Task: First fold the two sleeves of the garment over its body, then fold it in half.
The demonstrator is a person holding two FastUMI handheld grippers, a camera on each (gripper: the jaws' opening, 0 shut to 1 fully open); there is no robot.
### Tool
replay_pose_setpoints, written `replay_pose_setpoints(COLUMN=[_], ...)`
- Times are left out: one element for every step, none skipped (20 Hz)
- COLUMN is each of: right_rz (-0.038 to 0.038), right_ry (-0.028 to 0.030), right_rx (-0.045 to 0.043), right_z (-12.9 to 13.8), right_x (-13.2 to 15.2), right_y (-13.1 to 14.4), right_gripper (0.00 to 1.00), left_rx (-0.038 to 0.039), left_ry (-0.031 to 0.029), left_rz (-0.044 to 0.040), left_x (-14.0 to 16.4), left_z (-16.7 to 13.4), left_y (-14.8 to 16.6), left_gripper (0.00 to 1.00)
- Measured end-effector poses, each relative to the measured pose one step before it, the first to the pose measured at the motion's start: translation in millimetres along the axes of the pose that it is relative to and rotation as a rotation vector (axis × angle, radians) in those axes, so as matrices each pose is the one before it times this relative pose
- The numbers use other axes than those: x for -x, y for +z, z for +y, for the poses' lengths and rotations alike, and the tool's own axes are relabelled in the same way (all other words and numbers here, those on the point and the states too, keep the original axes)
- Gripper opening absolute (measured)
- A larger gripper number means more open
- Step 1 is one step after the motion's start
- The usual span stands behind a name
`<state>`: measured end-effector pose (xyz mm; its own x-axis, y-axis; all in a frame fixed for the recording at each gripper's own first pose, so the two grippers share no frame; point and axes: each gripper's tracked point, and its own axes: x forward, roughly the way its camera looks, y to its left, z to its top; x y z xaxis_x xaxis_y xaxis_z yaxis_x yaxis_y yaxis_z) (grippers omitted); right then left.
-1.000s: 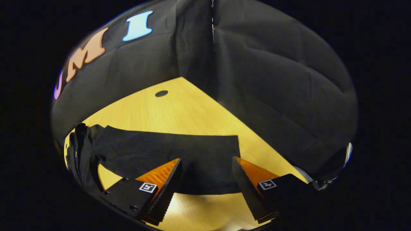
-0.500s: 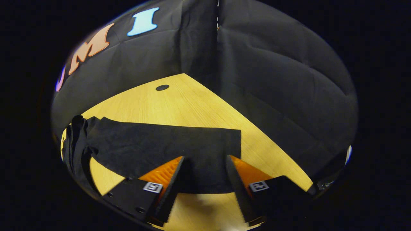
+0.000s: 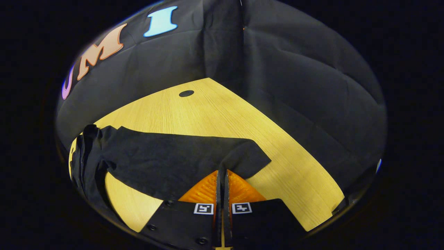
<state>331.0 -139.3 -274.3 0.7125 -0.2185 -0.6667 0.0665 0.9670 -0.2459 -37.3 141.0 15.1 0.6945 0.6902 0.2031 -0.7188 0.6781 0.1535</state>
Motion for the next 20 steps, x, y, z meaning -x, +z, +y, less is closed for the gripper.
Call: replay_pose_setpoints(right_rz=[-0.01111, -0.02408, -0.02831, -0.03333, -0.03330, -0.03381, -0.02080, -0.01089, -0.01346, -0.01483, -0.02105, -0.02571, -0.02907, -0.02588, -0.02621, -0.01394, -0.00235, 0.00250, 0.00284, 0.00025], right_ry=[0.00325, -0.00019, 0.00211, 0.01471, 0.02282, 0.03101, 0.02938, 0.02633, 0.02122, 0.02724, 0.03037, 0.02863, 0.02698, 0.03092, 0.03917, 0.04258, 0.03994, 0.03624, 0.03589, 0.03495], right_rx=[0.00621, 0.01999, 0.02187, 0.01841, 0.01334, 0.00749, 0.00328, 0.00456, 0.00752, 0.00492, 0.00683, 0.01466, 0.02194, 0.01985, 0.00840, -0.00039, 0.00398, 0.00656, 0.00712, 0.01213], right_z=[3.39, 4.33, 8.89, 12.39, 17.11, 18.03, 18.09, 17.73, 17.90, 21.70, 24.33, 25.80, 26.34, 27.08, 30.40, 32.31, 32.46, 30.34, 28.79, 30.26], right_x=[5.93, 6.49, 5.67, 6.47, 6.48, 5.56, 4.79, 7.08, 5.26, 4.27, 4.07, 2.56, 0.75, 1.44, -0.99, -4.89, -5.59, -6.09, -9.05, -9.05], right_y=[5.59, 8.29, 10.31, 12.88, 15.52, 14.81, 11.62, 8.56, 7.66, 10.11, 12.06, 13.62, 13.44, 13.42, 9.88, 7.83, 2.20, 0.99, -0.72, -1.87], right_gripper=[0.03, 0.03, 0.03, 0.03, 0.03, 0.02, 0.02, 0.00, 0.02, 0.02, 0.02, 0.02, 0.02, 0.02, 0.02, 0.02, 0.02, 0.02, 0.02, 0.02], left_rx=[0.00244, 0.00569, 0.00867, 0.01026, 0.01130, 0.01206, 0.01165, 0.00768, 0.00182, -0.00171, -0.00487, -0.00444, -0.00184, 0.00181, 0.00496, 0.00561, 0.00307, 0.00117, -0.00208, -0.00466], left_ry=[0.00511, 0.00487, 0.00490, 0.00434, 0.00216, 0.00150, 0.00112, 0.00251, 0.00708, 0.01238, 0.01507, 0.01458, 0.01436, 0.01349, 0.01167, 0.01300, 0.01652, 0.01780, 0.01768, 0.01892], left_rz=[-0.00070, -0.00199, -0.00033, 0.00333, 0.00450, 0.00392, 0.00140, 0.00101, -0.00074, -0.00124, 0.00210, -0.00053, -0.00383, -0.00377, -0.00215, -0.00274, -0.00406, -0.00480, 0.00024, 0.00115], left_x=[0.54, 0.25, -0.18, 0.00, -0.07, 0.75, 0.25, 1.19, 0.88, 0.66, 0.61, 1.71, 0.87, -0.08, -0.46, 0.46, -0.66, 0.12, -0.13, 2.54], left_z=[6.24, 6.09, 6.10, 5.91, 5.98, 7.64, 7.75, 8.78, 10.92, 13.31, 14.98, 14.84, 15.68, 13.93, 13.91, 14.21, 14.73, 14.95, 14.60, 15.13], left_y=[0.24, 0.16, -0.29, -1.23, -1.33, -1.86, -0.92, -0.78, -0.63, 0.53, -0.90, 0.52, 1.37, 2.61, 2.44, 1.85, 1.93, 1.11, -0.37, 0.50], left_gripper=[0.92, 0.93, 0.92, 0.93, 0.93, 0.93, 0.93, 0.92, 0.92, 0.92, 0.92, 0.92, 0.92, 0.92, 0.92, 0.92, 0.92, 0.92, 0.92, 0.92])
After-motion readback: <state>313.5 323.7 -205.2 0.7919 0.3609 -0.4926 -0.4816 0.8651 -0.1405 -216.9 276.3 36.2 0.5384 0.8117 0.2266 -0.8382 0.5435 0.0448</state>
